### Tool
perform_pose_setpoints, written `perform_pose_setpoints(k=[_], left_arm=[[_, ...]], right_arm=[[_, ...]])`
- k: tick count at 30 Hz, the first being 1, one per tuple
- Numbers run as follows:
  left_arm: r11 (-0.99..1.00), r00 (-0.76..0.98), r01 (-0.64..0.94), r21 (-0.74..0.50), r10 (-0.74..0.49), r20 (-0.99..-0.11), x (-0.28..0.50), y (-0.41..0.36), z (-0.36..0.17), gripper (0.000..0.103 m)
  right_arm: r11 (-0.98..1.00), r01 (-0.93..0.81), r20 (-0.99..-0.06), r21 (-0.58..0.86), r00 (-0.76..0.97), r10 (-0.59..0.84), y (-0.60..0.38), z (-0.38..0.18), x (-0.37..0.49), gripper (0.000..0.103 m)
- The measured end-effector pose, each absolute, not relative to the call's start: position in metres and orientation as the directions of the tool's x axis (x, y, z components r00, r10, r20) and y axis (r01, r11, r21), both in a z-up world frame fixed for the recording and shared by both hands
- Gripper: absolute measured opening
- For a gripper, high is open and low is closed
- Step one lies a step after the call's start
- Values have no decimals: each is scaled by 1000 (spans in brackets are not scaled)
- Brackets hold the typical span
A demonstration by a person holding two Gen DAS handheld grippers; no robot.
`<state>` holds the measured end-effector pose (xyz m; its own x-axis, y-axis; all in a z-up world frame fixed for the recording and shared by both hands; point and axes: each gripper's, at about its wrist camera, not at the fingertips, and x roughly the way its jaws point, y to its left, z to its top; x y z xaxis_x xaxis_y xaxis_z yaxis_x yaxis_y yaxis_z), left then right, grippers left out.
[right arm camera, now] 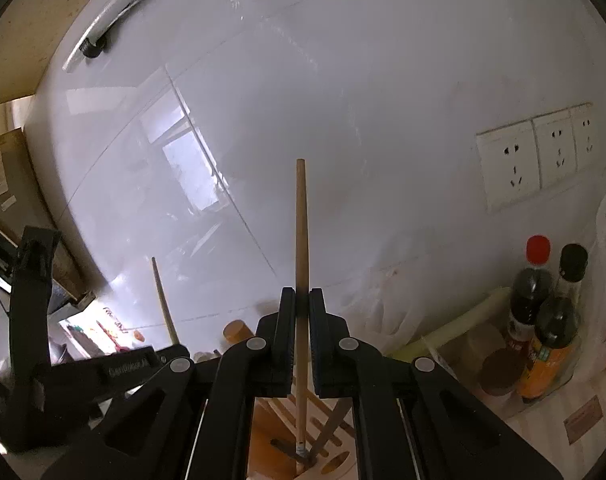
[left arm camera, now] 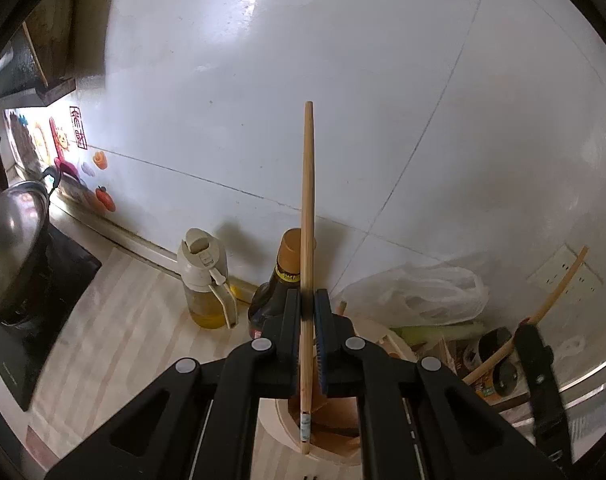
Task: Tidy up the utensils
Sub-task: 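Lower both chopsticks into the cream holder and open both tools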
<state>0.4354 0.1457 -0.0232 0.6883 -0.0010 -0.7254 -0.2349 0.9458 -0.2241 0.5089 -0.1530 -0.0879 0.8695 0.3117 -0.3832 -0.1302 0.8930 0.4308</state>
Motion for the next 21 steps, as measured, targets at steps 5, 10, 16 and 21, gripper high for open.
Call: perform_pose_setpoints(k=[5, 10, 16, 21], left_arm=[[942, 735, -213, -259, -20, -678, 433, 150, -3, 4], [946, 757, -186, -268, -36, -653, 441, 151, 4, 4], [956, 764, -148, -252, -51, -643, 452, 152, -10, 4], [967, 765, -127, -219, -45, -643, 461, 150, -23, 4]], right_arm=[[885, -133, -376, 447, 869, 321, -153, -90, 508, 7], [881, -131, -377, 454, 868, 323, -153, -92, 510, 7], [885, -143, -370, 443, 870, 326, -149, -92, 510, 7], [885, -161, -354, 436, 874, 334, -146, -93, 512, 7]])
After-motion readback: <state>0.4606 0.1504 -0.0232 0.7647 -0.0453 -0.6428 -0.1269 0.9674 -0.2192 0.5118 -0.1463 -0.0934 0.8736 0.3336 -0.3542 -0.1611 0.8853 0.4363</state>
